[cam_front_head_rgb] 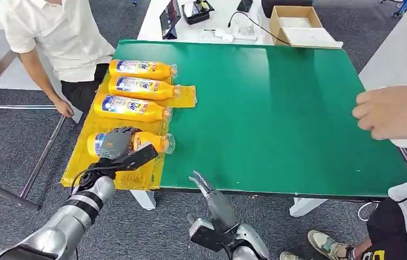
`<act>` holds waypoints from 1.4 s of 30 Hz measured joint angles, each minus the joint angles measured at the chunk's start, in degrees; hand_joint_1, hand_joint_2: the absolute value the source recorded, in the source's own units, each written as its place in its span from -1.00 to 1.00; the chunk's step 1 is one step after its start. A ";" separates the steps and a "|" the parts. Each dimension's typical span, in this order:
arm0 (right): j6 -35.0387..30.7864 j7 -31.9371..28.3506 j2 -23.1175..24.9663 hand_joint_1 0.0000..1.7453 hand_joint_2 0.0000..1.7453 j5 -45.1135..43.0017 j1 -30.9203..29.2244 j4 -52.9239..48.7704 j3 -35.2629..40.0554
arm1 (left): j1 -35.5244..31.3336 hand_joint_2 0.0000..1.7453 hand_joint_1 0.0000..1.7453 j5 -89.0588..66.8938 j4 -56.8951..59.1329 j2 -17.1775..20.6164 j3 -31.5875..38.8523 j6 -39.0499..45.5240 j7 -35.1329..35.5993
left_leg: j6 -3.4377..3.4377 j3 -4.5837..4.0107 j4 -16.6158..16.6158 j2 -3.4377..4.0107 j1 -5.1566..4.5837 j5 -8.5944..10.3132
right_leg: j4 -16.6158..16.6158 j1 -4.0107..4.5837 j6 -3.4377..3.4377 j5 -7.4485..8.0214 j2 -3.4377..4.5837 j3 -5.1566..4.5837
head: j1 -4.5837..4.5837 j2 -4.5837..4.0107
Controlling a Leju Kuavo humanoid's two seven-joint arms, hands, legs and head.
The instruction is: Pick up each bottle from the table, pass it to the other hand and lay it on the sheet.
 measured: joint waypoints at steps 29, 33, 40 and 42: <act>-4.20 -5.48 0.90 -1.00 1.00 -6.47 -0.97 1.81 1.40 | 1.78 1.00 -1.00 23.69 -0.51 -2.82 2.40 -18.93 -14.97 | -0.01 0.20 0.00 -0.03 0.00 0.00 | 0.09 0.00 -0.02 -0.04 0.00 0.15 | 0.02 0.00; -4.20 -5.57 0.87 -1.00 1.00 -6.62 -0.91 1.81 1.40 | 2.62 1.00 -1.00 23.84 -2.08 -2.95 2.40 -18.74 -14.99 | -0.01 0.15 0.00 -0.03 -0.01 0.00 | 0.09 -0.01 -0.02 -0.04 0.01 0.10 | 0.00 0.00; -2.13 -7.91 1.03 -1.00 -1.00 -27.18 5.20 -10.03 -2.54 | 13.41 1.00 -1.00 49.84 -20.94 -5.90 4.96 -11.63 -19.67 | 0.00 -0.01 0.00 -0.03 -0.04 -0.05 | 0.07 -0.04 -0.01 -0.06 0.00 -0.04 | 0.02 0.00; -8.41 -8.08 1.11 -1.00 -1.00 -29.70 7.07 -17.46 -4.48 | 18.43 1.00 -1.00 56.89 -30.60 -7.01 4.55 -11.20 -19.08 | 0.00 -0.11 0.00 -0.02 -0.05 -0.09 | 0.04 -0.04 -0.01 -0.07 0.01 -0.16 | 0.02 0.00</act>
